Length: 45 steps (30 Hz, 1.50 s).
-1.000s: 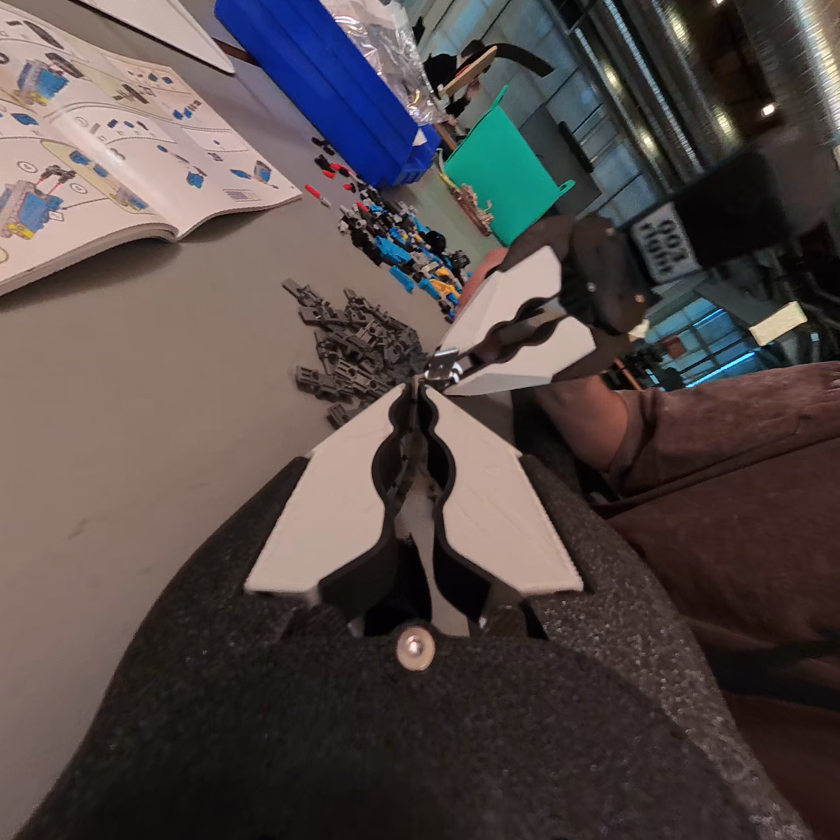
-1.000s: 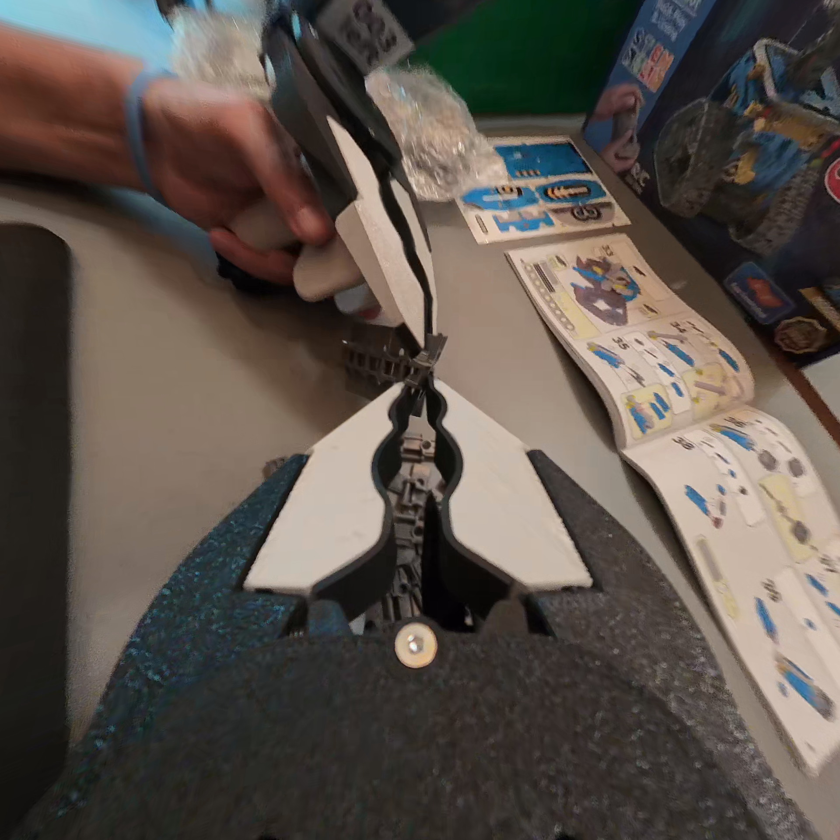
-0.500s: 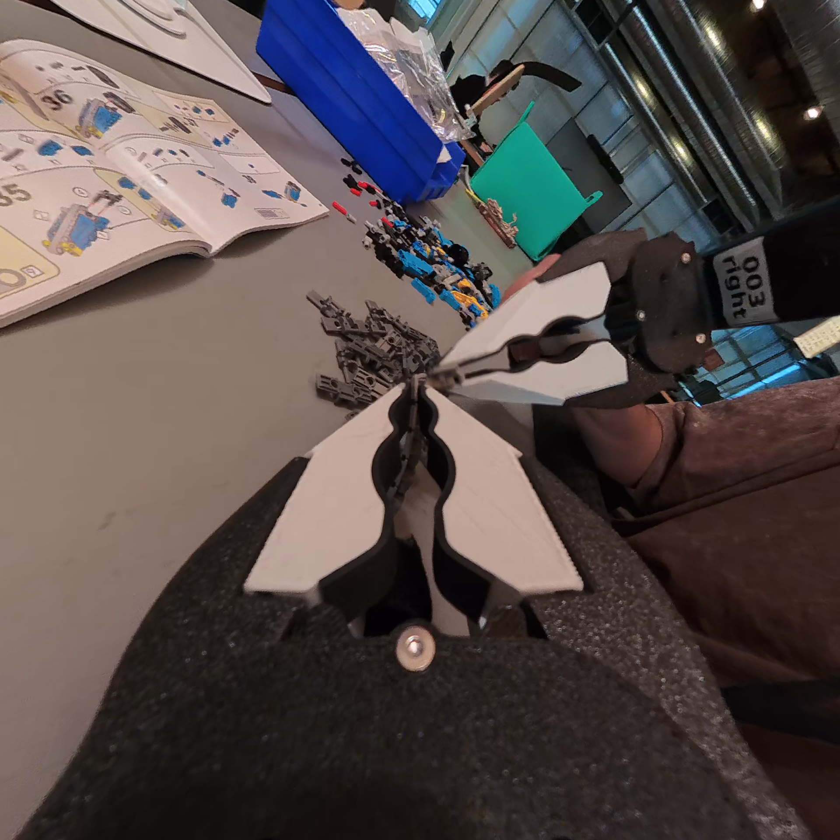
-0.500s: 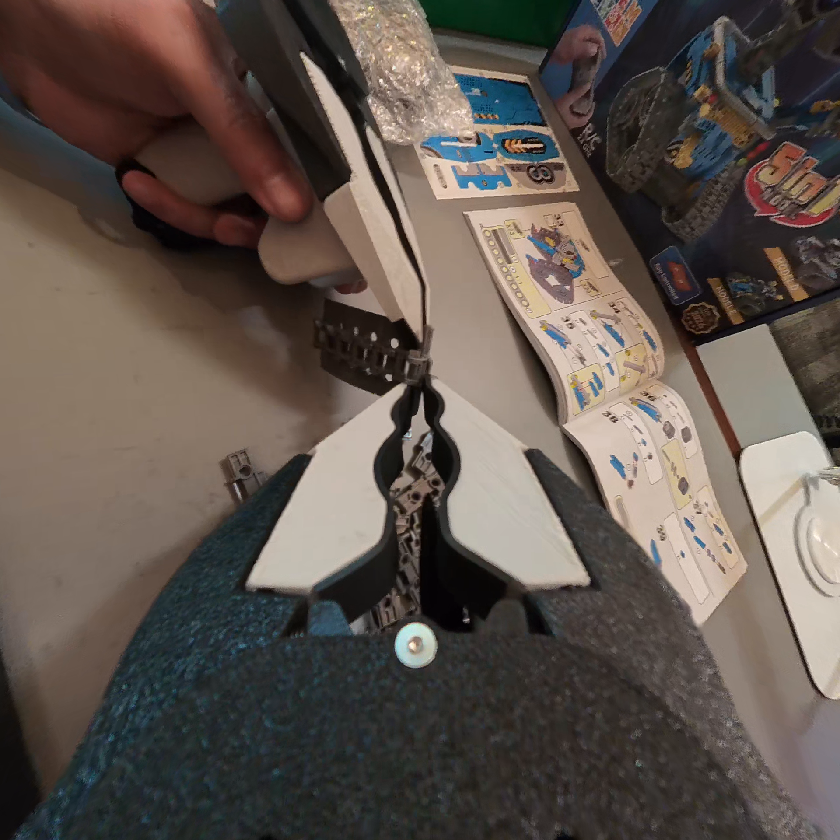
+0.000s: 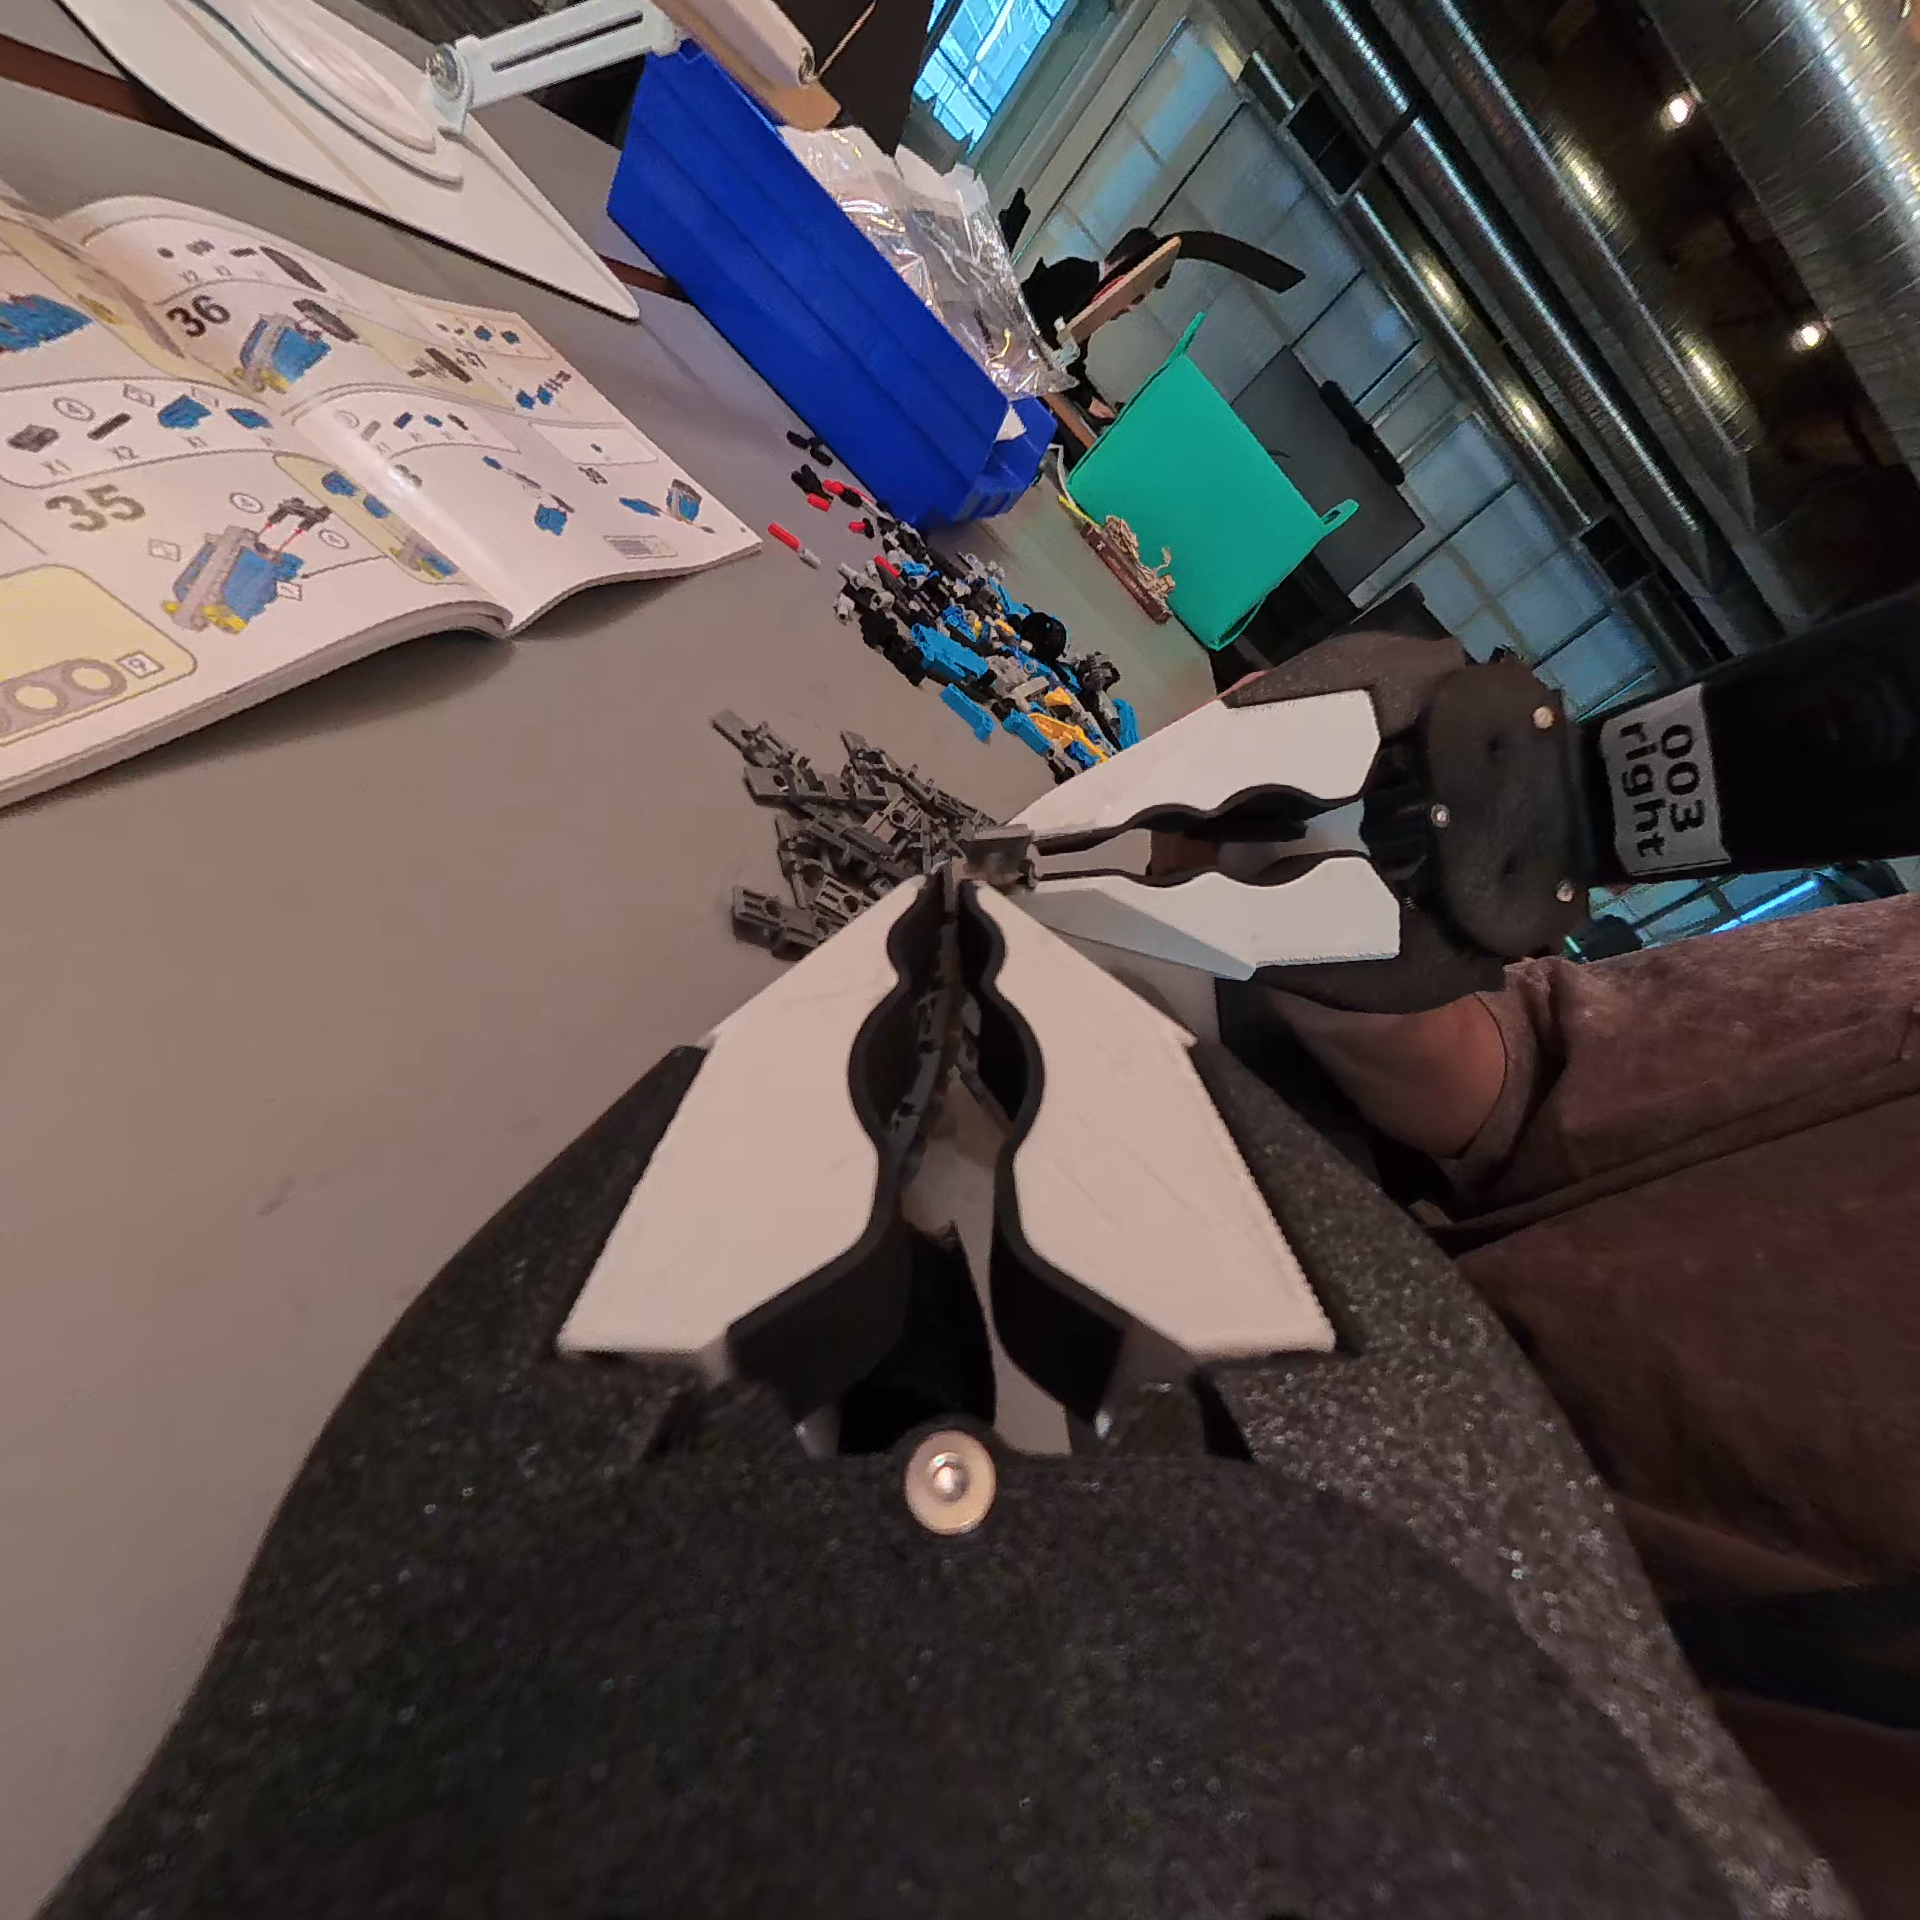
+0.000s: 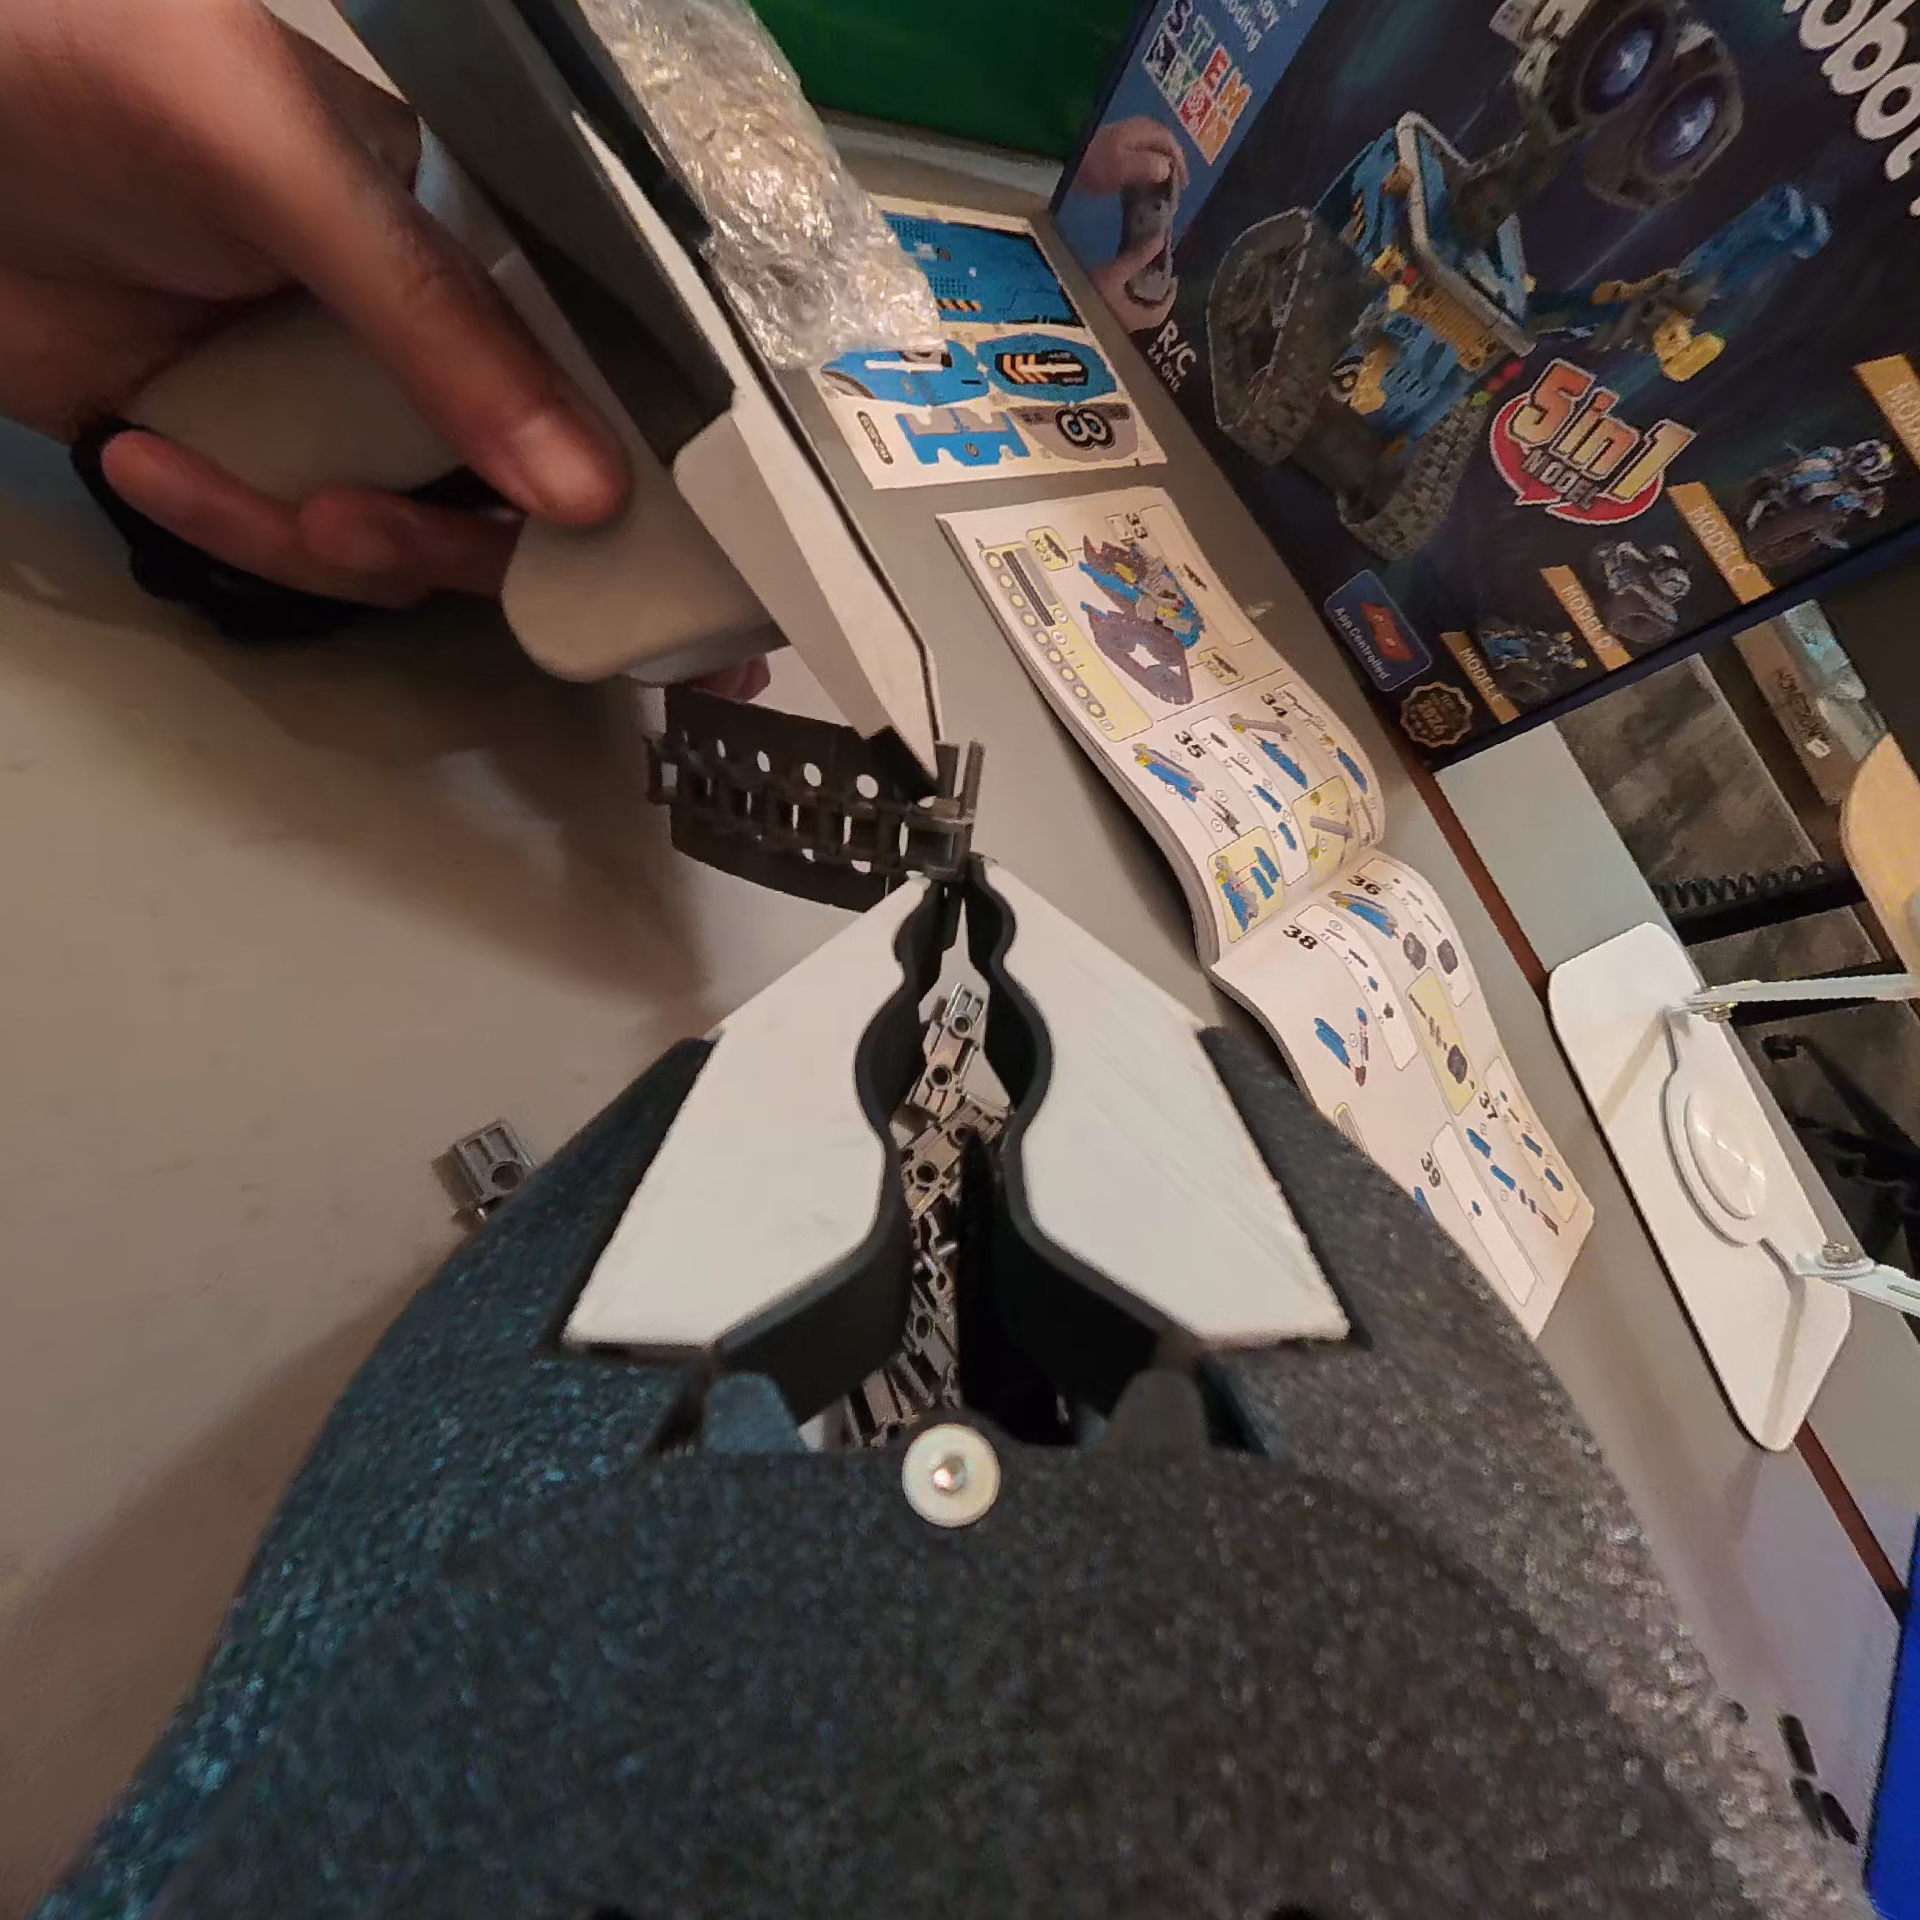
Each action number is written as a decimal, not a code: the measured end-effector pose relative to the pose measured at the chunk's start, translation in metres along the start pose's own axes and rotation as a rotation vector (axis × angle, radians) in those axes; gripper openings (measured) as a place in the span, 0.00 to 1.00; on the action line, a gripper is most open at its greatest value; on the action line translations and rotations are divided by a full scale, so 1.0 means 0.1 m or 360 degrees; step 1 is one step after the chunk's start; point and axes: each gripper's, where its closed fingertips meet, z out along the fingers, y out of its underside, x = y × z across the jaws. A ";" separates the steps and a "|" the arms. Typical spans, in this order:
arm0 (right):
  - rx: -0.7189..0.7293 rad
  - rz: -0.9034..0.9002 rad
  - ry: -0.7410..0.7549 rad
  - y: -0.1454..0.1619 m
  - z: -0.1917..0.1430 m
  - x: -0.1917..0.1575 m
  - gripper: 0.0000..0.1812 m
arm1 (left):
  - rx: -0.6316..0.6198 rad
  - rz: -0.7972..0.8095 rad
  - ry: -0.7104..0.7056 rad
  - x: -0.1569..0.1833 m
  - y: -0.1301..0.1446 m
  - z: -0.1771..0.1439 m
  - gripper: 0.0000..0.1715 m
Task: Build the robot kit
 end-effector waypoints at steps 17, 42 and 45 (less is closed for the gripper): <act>0.0245 -0.0096 0.0070 -0.09 0.01 0.08 0.01 | 0.0093 -0.0070 0.0091 0.06 -0.09 -0.03 0.01; 0.0510 0.0701 -0.0688 -0.14 -0.10 0.05 0.12 | 0.0147 -0.0108 0.0208 0.14 -0.16 -0.04 0.01; 0.0530 0.0864 -0.0816 -0.13 -0.10 0.06 0.10 | 0.0109 -0.0088 0.0210 0.15 -0.12 -0.02 0.00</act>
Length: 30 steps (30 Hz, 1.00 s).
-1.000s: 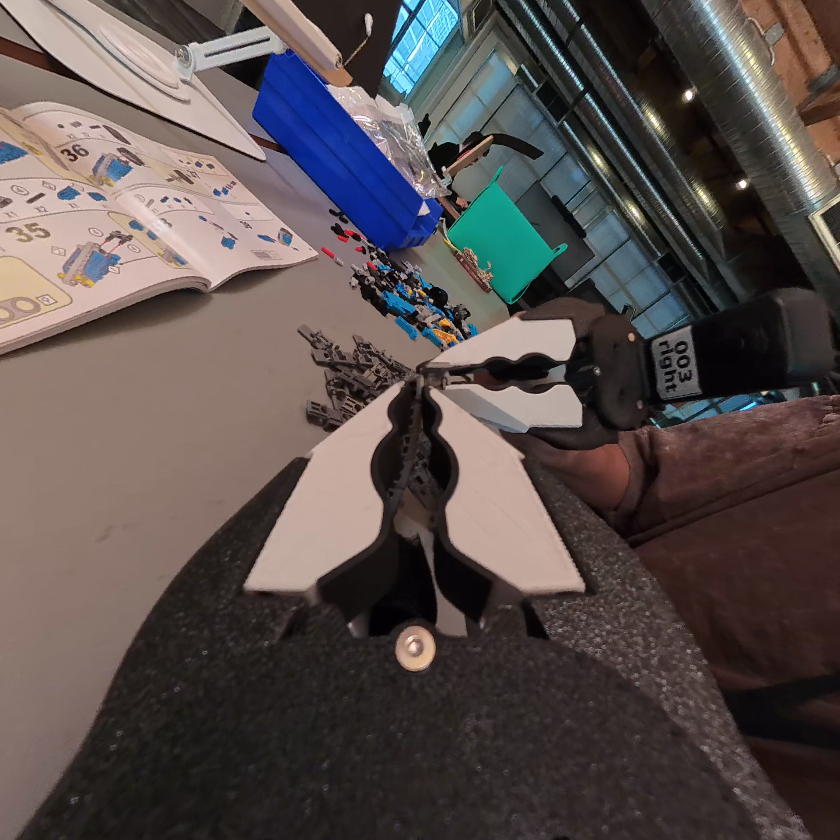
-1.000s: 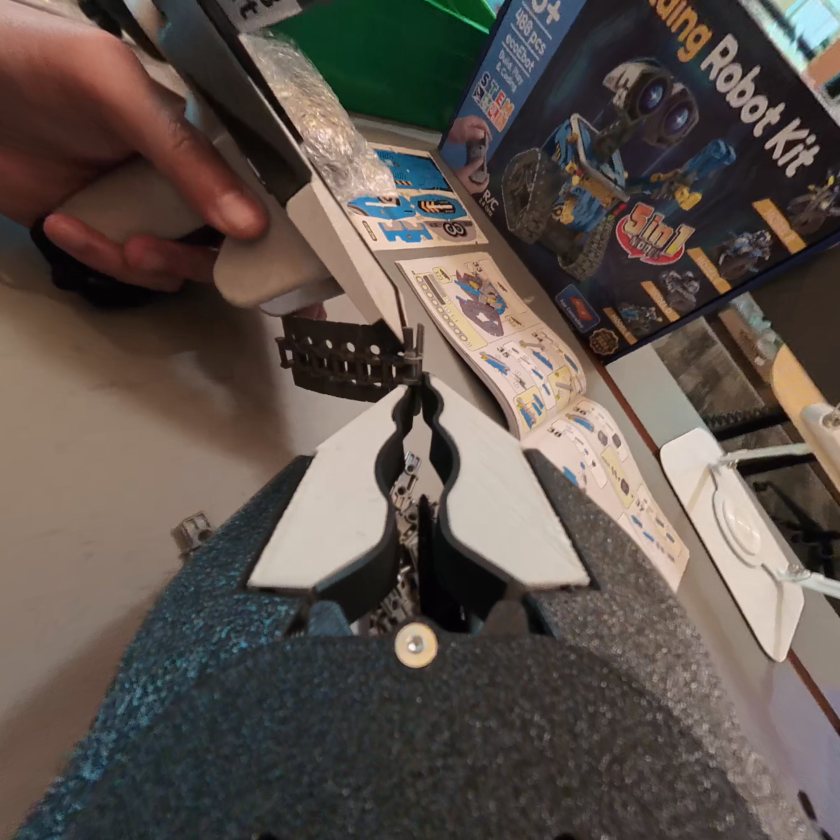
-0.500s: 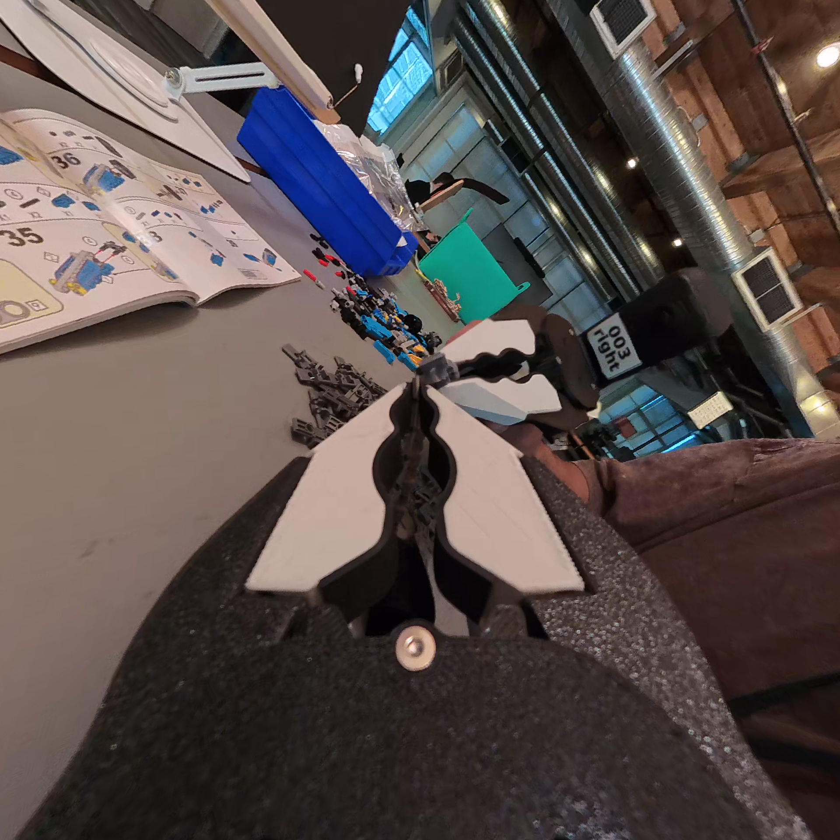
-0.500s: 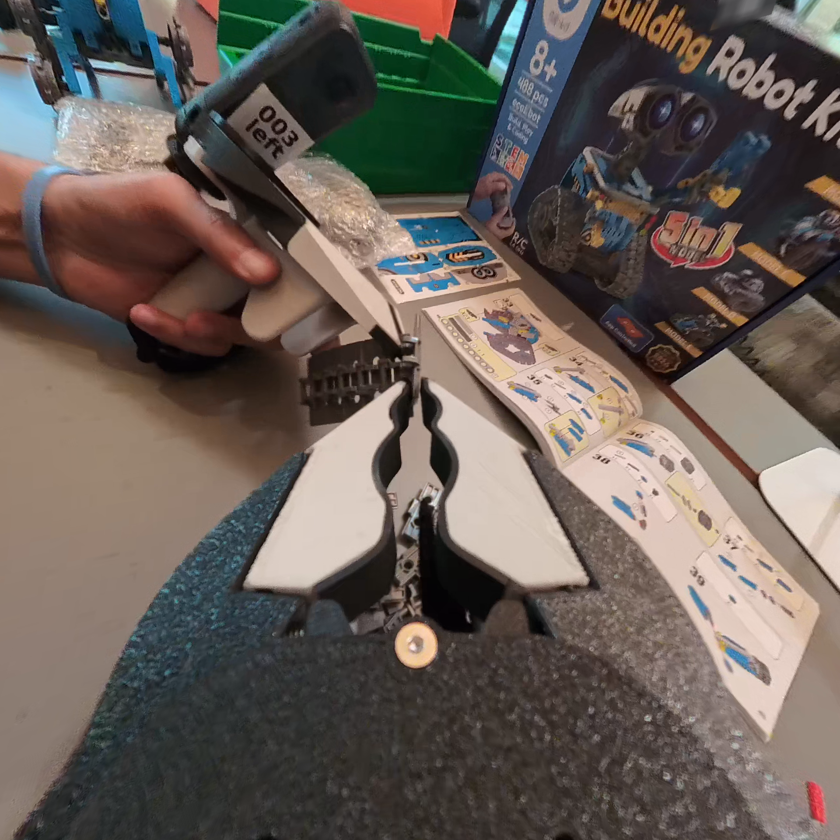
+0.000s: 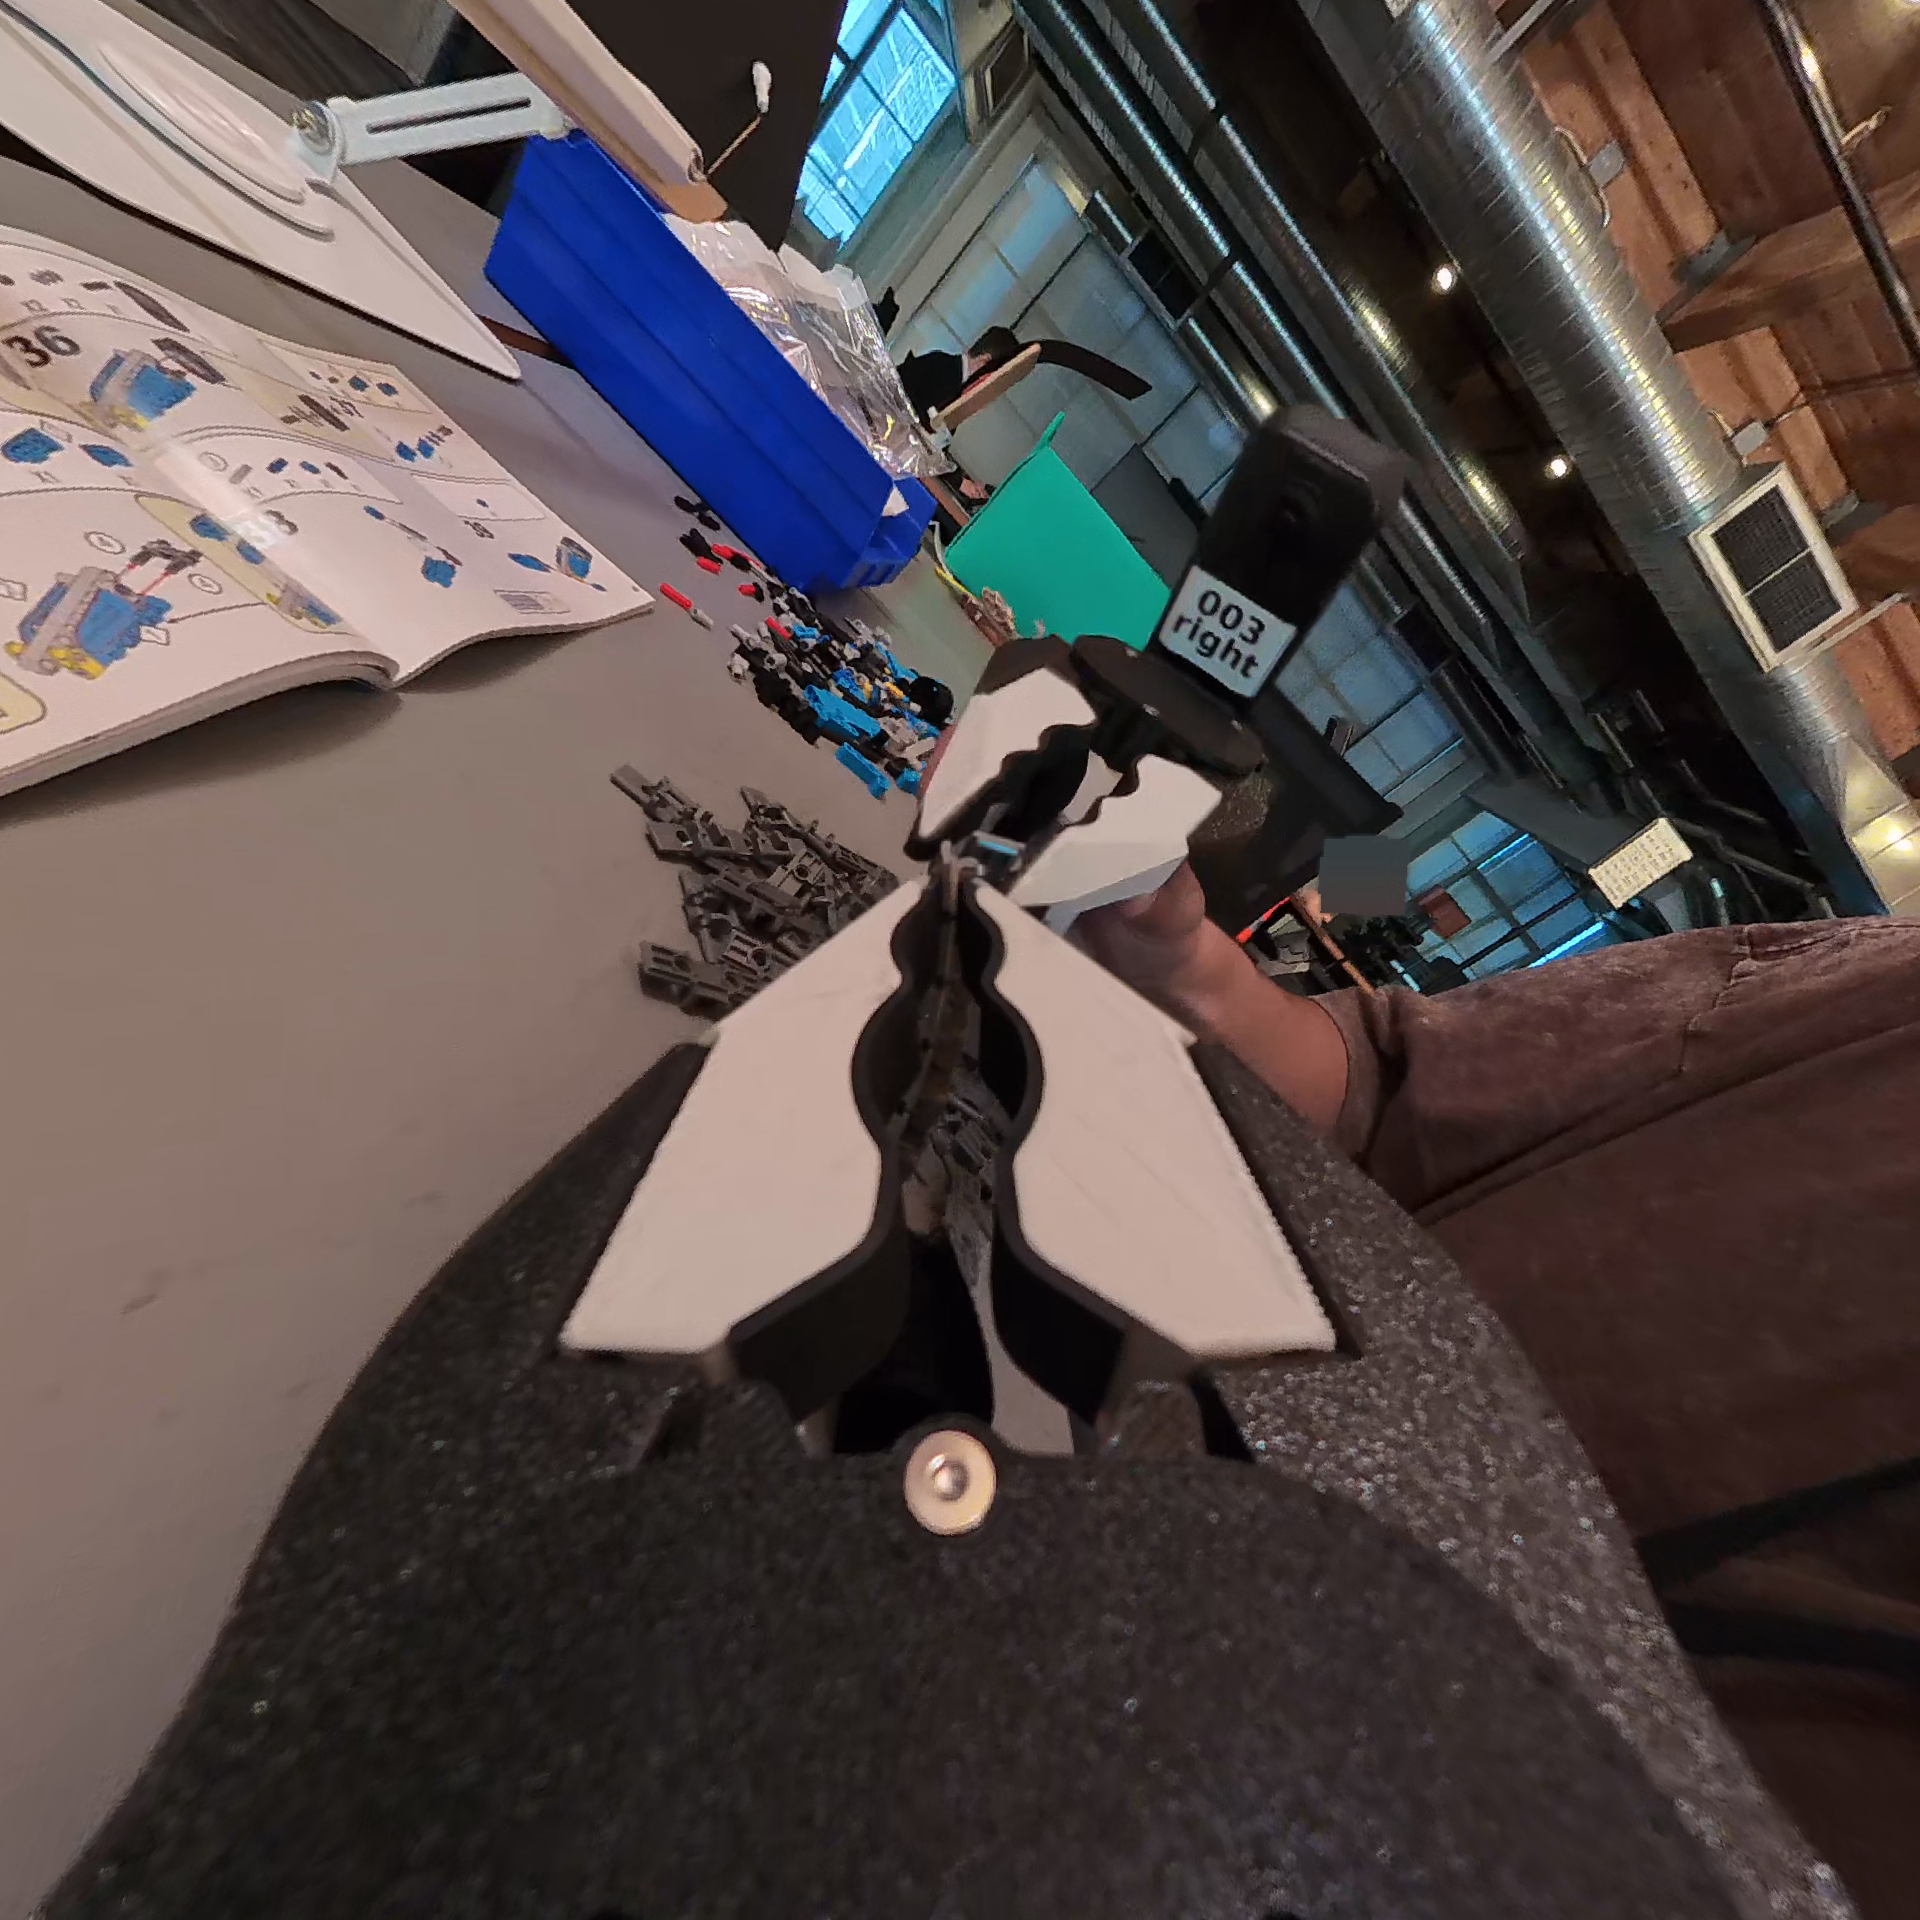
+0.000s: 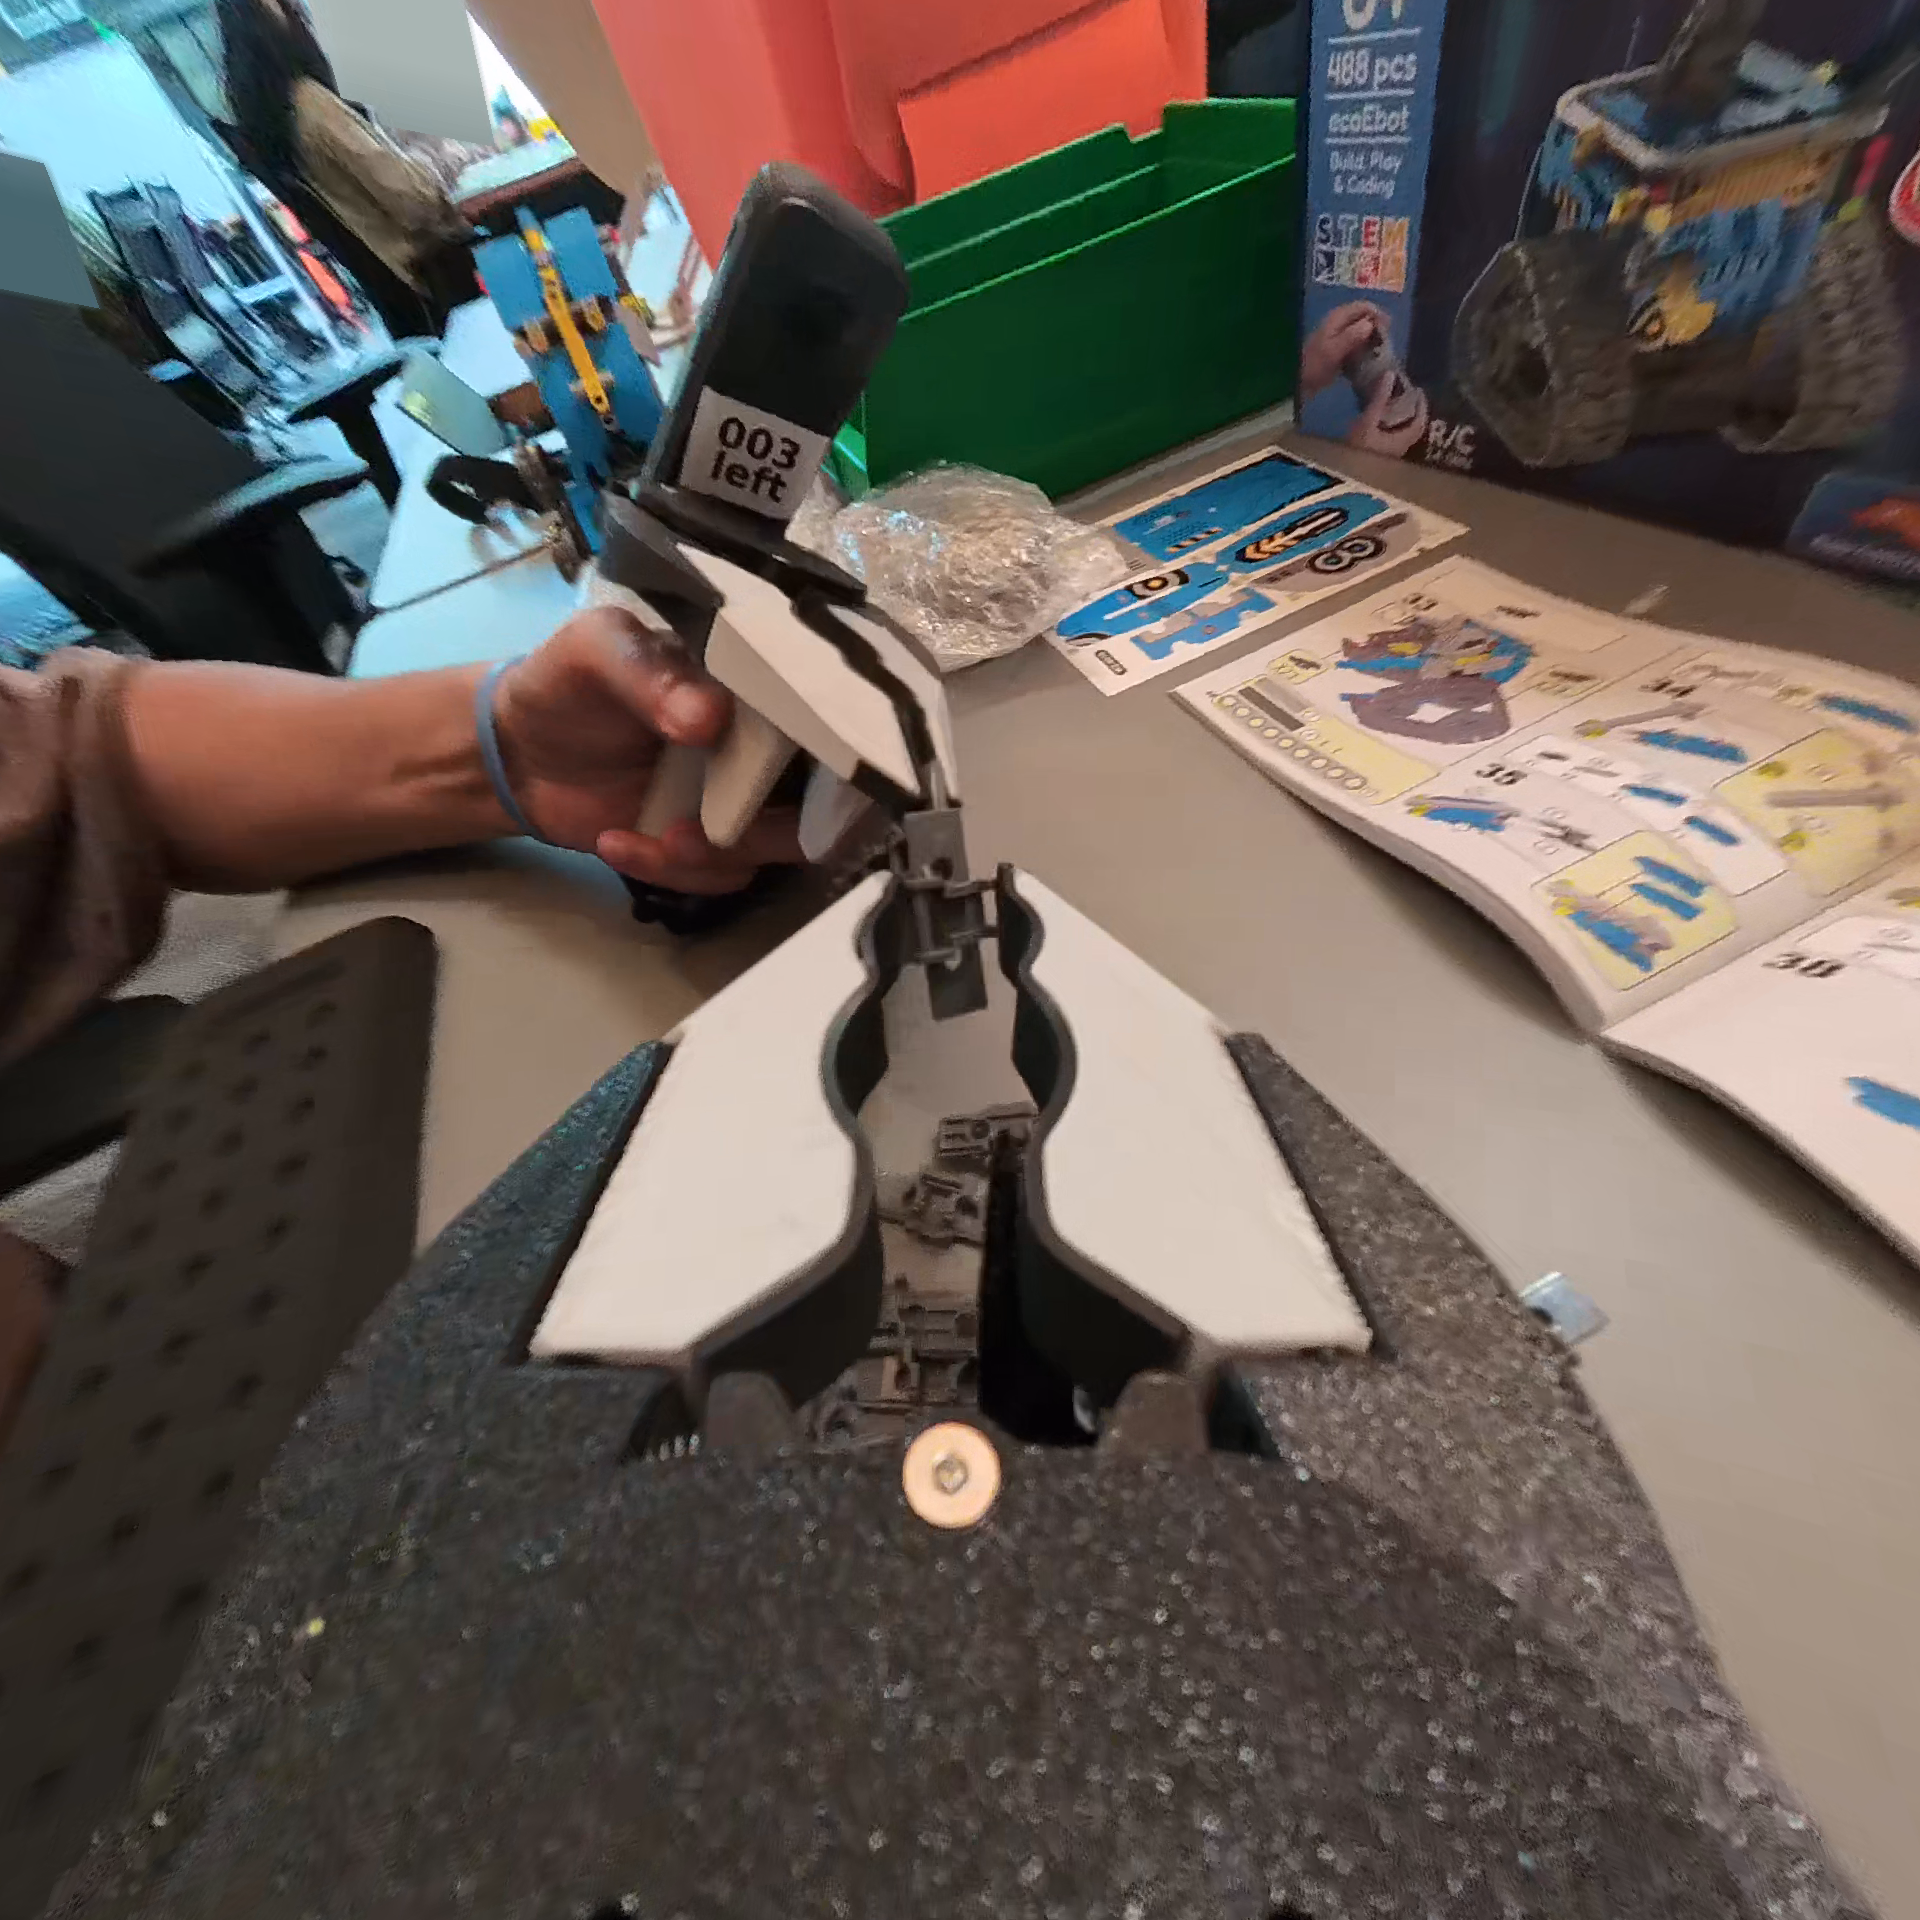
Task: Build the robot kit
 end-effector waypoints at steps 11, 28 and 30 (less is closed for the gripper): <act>-0.0130 -0.0426 0.0320 -0.03 -0.10 0.10 0.09 | -0.0073 -0.0033 -0.0129 -0.12 0.08 0.03 0.01; -0.0529 -0.0365 0.0109 0.00 0.10 -0.74 0.09 | 0.0352 -0.0805 0.0054 0.41 0.37 -0.40 0.01; -0.0499 -0.0359 0.0065 0.11 0.14 -0.91 0.09 | 0.0444 -0.0881 0.0028 0.49 0.44 -0.55 0.01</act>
